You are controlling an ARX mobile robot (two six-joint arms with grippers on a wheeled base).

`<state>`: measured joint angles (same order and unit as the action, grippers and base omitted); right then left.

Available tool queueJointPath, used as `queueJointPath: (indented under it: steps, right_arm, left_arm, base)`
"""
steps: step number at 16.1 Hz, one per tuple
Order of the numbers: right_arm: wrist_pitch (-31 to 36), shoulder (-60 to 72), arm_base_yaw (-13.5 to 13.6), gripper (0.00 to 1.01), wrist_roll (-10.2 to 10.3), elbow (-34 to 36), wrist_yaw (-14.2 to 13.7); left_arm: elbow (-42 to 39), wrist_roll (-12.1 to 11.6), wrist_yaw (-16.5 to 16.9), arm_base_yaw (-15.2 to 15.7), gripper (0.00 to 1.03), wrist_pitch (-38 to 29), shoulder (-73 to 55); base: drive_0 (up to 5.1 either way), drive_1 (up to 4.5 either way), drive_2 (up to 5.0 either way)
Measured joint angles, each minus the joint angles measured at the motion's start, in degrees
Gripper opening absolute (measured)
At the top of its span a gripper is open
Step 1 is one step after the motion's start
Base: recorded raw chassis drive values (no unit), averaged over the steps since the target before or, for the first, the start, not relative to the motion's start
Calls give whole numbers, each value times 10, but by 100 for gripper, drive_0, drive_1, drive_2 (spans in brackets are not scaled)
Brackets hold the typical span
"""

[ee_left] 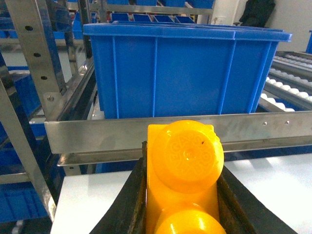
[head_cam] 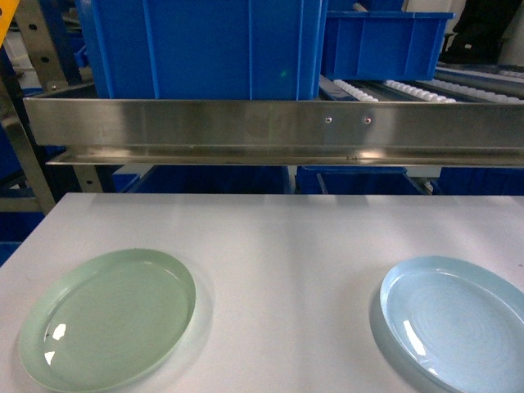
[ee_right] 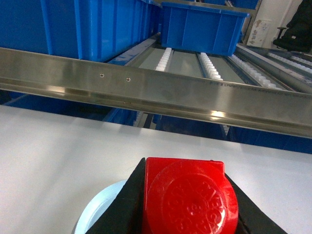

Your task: Sort and place red and yellow blocks in left bins

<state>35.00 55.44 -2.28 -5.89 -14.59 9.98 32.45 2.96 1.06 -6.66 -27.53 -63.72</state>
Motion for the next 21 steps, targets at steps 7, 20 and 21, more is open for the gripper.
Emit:
queueJointPath:
  steps: [7,20,21]
  right_arm:
    - [2,0,0,27,0,0,-1]
    - [0,1,0,27,0,1,-1]
    - [0,1,0,27,0,1,-1]
  left_arm:
    - [0,0,0,-1,27,0,1]
    - [0,0,0,-1,27,0,2]
    - [0,0,0,-1,27,0,1]
  base:
    - [-199,31,168]
    - [-478,109,361]
    - [-486,131,343]
